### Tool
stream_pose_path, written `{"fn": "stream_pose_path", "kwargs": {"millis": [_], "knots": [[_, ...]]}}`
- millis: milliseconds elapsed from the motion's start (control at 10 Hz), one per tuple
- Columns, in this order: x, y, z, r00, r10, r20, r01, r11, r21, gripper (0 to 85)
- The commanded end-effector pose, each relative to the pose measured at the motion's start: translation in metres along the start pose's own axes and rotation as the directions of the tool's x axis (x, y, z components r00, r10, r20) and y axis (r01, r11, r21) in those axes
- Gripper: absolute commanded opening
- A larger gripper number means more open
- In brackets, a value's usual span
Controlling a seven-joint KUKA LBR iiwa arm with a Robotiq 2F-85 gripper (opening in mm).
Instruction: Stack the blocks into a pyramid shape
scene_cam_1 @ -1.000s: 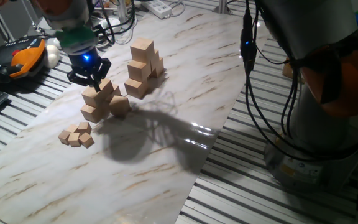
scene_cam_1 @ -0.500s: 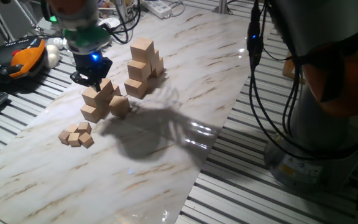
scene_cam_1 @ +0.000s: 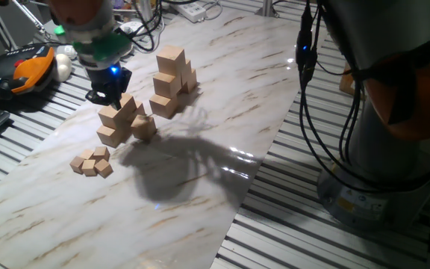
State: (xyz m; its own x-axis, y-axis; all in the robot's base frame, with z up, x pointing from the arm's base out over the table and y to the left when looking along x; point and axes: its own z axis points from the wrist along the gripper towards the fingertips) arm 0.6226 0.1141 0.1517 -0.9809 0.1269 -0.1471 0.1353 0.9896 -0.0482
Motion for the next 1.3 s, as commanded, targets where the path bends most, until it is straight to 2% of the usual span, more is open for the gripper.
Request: {"fn": "stream_pose_path", "kwargs": {"millis": [0, 100, 200, 300, 400, 500, 600, 800, 1100, 1200], "knots": [[0.000, 0.000, 0.000, 0.964, -0.267, 0.018, 0.267, 0.963, -0.043, 0.0], [0.000, 0.000, 0.000, 0.954, -0.298, 0.006, 0.298, 0.953, -0.044, 0.0], [0.000, 0.000, 0.000, 0.954, -0.300, -0.012, 0.299, 0.952, -0.063, 0.0], [0.000, 0.000, 0.000, 0.943, -0.332, -0.017, 0.331, 0.942, -0.054, 0.0], [0.001, -0.001, 0.000, 0.931, -0.364, -0.022, 0.362, 0.930, -0.059, 0.0], [0.003, -0.001, 0.001, 0.929, -0.370, -0.023, 0.367, 0.926, -0.085, 0.0], [0.005, -0.001, 0.000, 0.928, -0.372, -0.021, 0.369, 0.926, -0.086, 0.0], [0.009, -0.007, -0.004, 0.919, -0.395, -0.019, 0.394, 0.918, -0.034, 0.0], [0.011, -0.011, 0.002, 0.925, -0.380, 0.002, 0.379, 0.923, -0.069, 0.0], [0.012, -0.016, 0.001, 0.924, -0.382, 0.000, 0.382, 0.924, -0.037, 0.0]]}}
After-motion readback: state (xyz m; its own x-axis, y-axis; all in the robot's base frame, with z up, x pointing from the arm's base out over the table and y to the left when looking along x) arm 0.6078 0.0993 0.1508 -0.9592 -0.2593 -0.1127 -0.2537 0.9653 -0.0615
